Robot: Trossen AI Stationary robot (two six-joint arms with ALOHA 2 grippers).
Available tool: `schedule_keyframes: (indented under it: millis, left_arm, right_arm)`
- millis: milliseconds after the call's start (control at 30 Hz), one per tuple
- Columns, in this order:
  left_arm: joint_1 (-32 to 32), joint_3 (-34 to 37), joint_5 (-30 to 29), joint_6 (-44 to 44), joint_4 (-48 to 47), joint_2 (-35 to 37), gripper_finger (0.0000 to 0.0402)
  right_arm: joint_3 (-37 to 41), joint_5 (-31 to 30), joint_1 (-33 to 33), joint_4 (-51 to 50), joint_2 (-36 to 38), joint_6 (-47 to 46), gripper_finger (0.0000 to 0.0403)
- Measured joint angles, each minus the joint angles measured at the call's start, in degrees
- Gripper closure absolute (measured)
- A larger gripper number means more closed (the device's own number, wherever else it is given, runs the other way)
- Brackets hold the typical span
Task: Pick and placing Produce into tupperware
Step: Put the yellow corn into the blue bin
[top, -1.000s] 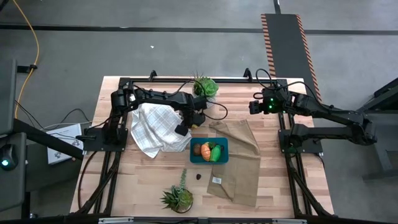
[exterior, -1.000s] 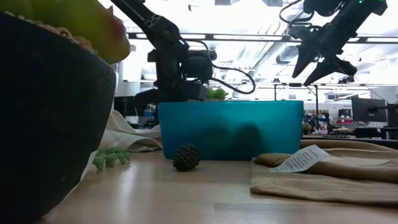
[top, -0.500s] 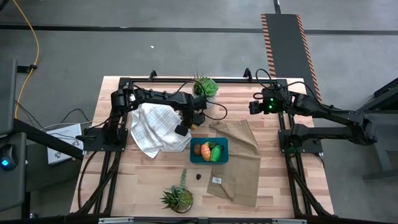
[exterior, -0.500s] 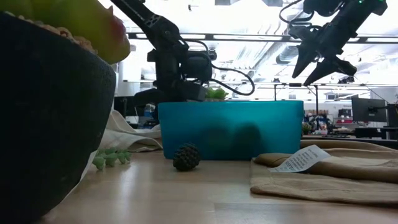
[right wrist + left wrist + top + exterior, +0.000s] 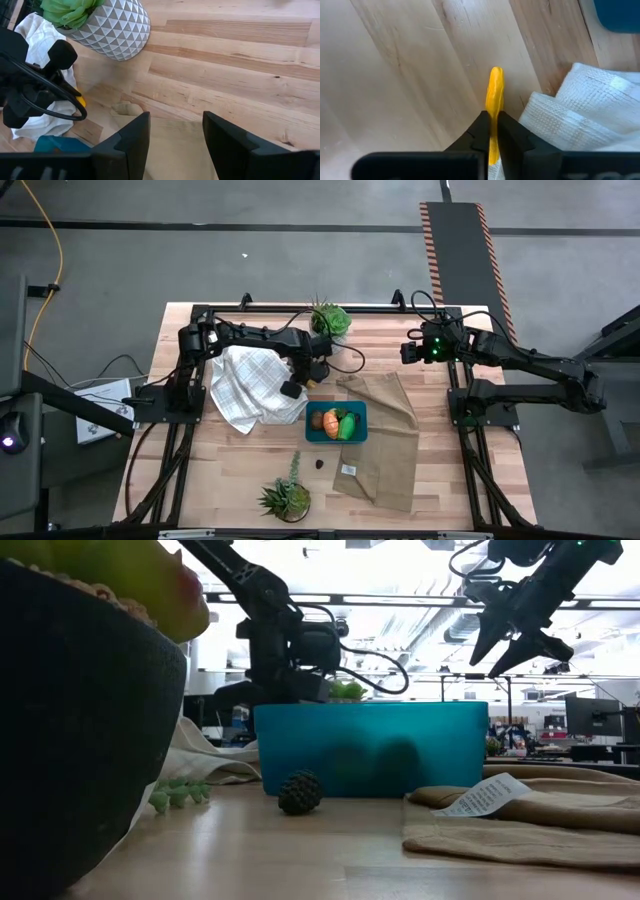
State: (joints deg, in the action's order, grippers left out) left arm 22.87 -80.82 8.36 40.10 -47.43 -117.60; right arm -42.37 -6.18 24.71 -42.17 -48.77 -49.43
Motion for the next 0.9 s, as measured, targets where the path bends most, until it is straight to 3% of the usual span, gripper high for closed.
schedule_keyframes:
  millis: [700,900]
  left_arm:
    - [-0.02,-0.14,0.01,-0.94,-2.31,0.00,0.0395]
    - [-0.02,-3.58,0.25,-1.37,-4.66,-0.07,0.0399]
  right_arm:
    - [0.00,-1.22,0.00,0.00,0.00,0.44,0.0229]
    - [0.00,-1.22,-0.01,0.00,0.00,0.44,0.0229]
